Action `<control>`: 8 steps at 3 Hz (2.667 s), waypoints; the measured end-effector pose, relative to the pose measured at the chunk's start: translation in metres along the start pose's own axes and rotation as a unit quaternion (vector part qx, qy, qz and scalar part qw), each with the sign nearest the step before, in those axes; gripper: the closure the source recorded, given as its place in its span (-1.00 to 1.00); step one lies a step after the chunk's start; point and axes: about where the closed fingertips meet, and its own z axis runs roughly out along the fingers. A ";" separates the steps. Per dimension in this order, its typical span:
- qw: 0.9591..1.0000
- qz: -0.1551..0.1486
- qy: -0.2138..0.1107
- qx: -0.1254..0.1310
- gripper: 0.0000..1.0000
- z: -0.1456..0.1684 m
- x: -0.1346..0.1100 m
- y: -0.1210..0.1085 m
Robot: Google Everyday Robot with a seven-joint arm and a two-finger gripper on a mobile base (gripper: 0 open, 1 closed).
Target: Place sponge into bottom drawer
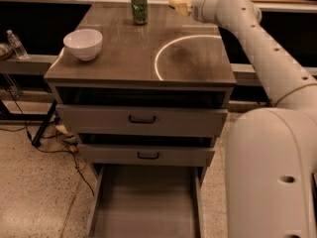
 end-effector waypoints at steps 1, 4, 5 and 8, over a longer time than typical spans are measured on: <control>0.997 -0.002 0.009 -0.082 1.00 -0.049 -0.017 0.049; 0.992 -0.022 -0.001 -0.123 1.00 -0.072 -0.011 0.091; 0.990 -0.035 -0.017 -0.133 1.00 -0.115 -0.016 0.120; 0.993 -0.014 0.002 -0.121 1.00 -0.185 0.025 0.143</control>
Offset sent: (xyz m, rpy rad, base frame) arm -0.0503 0.0162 0.0190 0.0060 0.0298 0.1209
